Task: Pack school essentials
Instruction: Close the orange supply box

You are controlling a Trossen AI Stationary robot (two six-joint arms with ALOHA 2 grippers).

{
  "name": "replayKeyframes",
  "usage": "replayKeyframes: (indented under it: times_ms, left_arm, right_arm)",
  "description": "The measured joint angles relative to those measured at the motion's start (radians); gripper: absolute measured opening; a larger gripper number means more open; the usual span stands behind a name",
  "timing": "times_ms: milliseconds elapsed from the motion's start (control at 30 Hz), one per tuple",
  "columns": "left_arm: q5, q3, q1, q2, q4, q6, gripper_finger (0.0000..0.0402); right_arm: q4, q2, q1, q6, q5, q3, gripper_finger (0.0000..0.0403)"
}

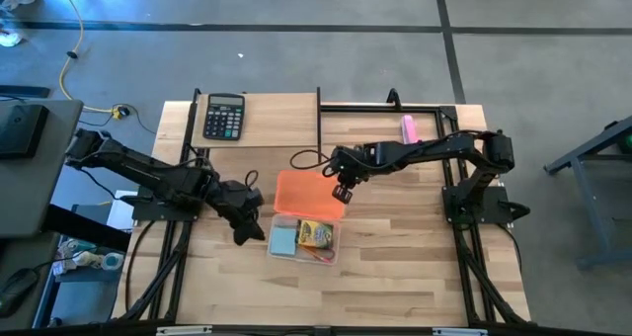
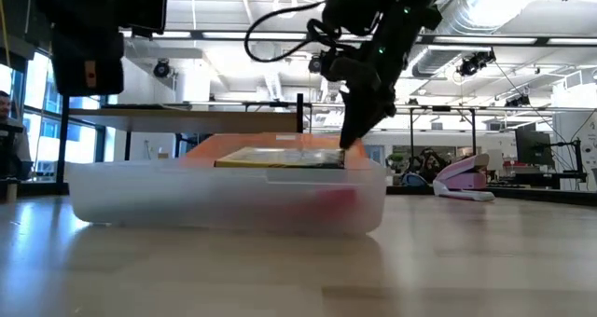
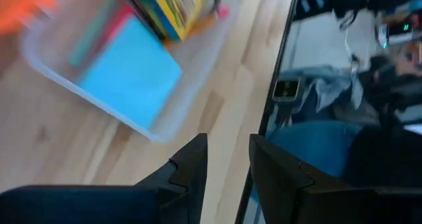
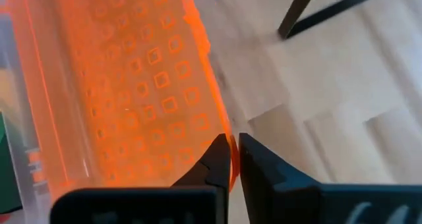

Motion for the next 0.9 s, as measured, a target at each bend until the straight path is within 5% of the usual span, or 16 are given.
replayKeyframes:
  times_ms: [233,600,900]
  left_arm:
    - [0.05,0.0,-0.076,0.082,0.029,-0.008,0.0101]
    - [0.05,0.0,-0.145,0.271,0.292,-0.002,0.0101]
    - [-0.032,0.0,-0.159,0.422,0.367,0.028,0.0101]
  right_arm:
    - [-0.073,0.0,0.007,-0.021,0.099,0.073,0.0011]
    - [-0.091,0.0,0.012,-0.072,0.17,0.093,0.0011]
    - [-0.091,0.0,0.026,-0.143,0.235,0.093,0.0011]
